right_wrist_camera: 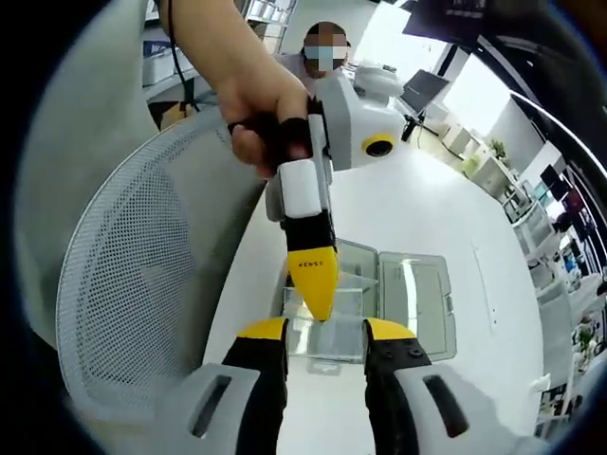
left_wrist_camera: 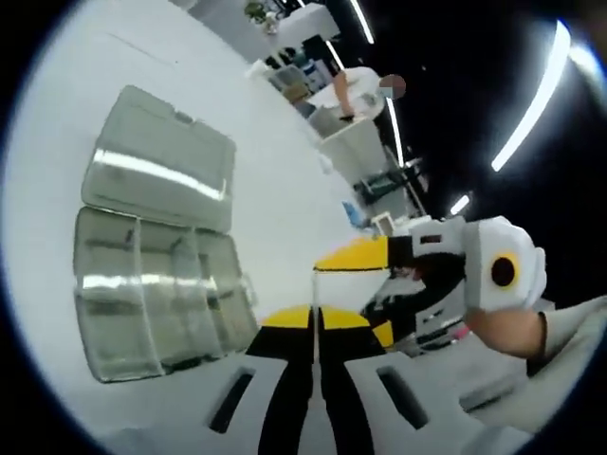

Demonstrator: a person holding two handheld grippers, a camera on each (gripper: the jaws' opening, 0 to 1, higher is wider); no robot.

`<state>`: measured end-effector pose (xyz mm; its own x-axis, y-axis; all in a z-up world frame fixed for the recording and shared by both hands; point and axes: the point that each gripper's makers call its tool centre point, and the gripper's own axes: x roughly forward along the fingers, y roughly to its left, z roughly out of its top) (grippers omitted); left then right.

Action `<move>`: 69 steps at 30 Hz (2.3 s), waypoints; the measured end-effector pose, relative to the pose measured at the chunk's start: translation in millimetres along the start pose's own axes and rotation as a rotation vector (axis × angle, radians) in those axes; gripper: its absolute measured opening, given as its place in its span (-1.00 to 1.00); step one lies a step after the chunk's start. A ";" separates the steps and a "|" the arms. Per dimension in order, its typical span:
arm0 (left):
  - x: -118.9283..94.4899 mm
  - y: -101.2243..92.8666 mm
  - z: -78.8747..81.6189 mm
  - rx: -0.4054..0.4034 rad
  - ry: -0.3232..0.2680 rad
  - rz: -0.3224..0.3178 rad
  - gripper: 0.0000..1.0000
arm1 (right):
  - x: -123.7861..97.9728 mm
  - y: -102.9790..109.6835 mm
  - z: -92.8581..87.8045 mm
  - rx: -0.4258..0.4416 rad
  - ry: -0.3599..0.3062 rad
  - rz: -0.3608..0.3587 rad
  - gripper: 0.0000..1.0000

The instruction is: Insert the divider into the dual guide fixture by aligning both edges with the guide slots and pushing it downward to the bottom, including one-sided entry, uneven engagement, binding, and posture correction.

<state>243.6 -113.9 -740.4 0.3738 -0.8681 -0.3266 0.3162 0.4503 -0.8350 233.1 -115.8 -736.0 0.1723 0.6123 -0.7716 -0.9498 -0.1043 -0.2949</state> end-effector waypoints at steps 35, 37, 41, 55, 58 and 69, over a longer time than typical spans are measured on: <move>-27.3 -18.9 0.2 0.553 0.021 -0.108 -1.00 | -11.4 -3.4 29.8 0.048 -0.040 0.197 -0.87; -29.1 -19.4 1.1 0.597 0.015 -0.106 -1.00 | -10.3 -1.1 31.3 0.050 -0.034 0.216 -0.89; -31.0 -18.7 -0.8 0.670 0.024 -0.109 -1.00 | -8.6 0.5 33.5 0.052 -0.028 0.233 -0.93; -34.4 -19.0 -3.6 0.838 0.023 -0.105 -1.00 | -2.2 5.5 35.9 0.073 0.006 0.291 -1.00; -34.4 -18.5 -2.5 0.861 0.020 -0.100 -1.00 | -0.6 5.9 36.9 0.073 0.011 0.298 -1.00; -35.6 -14.6 -7.1 0.925 0.041 -0.095 -1.00 | 4.3 13.0 38.1 0.089 0.042 0.346 -1.00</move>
<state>219.5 -91.1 -719.8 0.2847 -0.9088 -0.3051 0.9198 0.3486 -0.1802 211.6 -84.6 -721.8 -0.1547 0.5197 -0.8402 -0.9725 -0.2300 0.0368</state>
